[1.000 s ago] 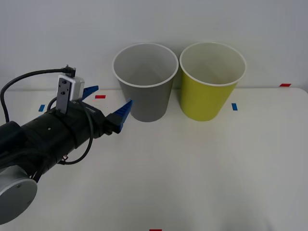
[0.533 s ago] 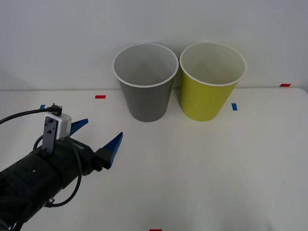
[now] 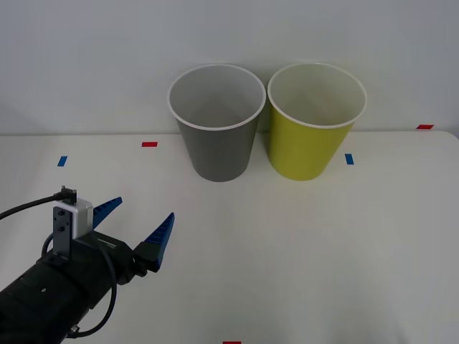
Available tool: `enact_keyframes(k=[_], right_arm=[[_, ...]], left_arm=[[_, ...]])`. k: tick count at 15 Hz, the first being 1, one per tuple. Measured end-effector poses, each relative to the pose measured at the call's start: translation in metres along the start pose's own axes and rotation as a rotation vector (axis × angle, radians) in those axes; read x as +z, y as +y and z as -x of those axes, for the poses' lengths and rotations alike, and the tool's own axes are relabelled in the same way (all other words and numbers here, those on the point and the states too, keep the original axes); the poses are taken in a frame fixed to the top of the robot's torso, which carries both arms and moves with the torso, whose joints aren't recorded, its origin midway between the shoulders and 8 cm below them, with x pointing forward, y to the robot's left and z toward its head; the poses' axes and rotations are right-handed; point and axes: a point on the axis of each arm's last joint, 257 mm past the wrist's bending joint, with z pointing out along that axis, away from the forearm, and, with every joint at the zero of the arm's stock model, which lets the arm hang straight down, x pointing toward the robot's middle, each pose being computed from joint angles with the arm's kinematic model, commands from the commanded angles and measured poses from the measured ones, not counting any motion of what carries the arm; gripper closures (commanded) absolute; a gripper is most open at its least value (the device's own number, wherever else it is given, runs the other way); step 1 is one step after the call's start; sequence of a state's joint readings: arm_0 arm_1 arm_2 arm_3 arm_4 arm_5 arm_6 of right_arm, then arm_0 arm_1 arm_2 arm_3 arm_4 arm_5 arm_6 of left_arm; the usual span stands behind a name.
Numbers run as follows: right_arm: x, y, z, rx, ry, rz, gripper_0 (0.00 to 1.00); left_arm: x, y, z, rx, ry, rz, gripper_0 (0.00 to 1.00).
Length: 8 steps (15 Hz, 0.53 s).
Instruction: Put cans in the gray bin and PET bottles in the light green bin.
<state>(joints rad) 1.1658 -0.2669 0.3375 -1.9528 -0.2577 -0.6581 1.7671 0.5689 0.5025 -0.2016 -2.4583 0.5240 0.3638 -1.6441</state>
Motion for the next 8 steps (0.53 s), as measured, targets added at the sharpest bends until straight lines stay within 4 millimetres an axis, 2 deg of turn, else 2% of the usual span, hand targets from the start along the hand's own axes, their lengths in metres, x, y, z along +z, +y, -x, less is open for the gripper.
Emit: enact_keyframes(k=[4, 8], right_arm=[[0.0, 0.0, 0.0, 0.0, 0.0, 0.0, 0.0], [0.0, 0.0, 0.0, 0.0, 0.0, 0.0, 0.0]], left_arm=[[-0.001, 0.006, -0.032, 0.057, -0.049, 0.042, 0.0], [-0.019, 0.017, -0.067, 0.079, -0.048, 0.118, 0.0]])
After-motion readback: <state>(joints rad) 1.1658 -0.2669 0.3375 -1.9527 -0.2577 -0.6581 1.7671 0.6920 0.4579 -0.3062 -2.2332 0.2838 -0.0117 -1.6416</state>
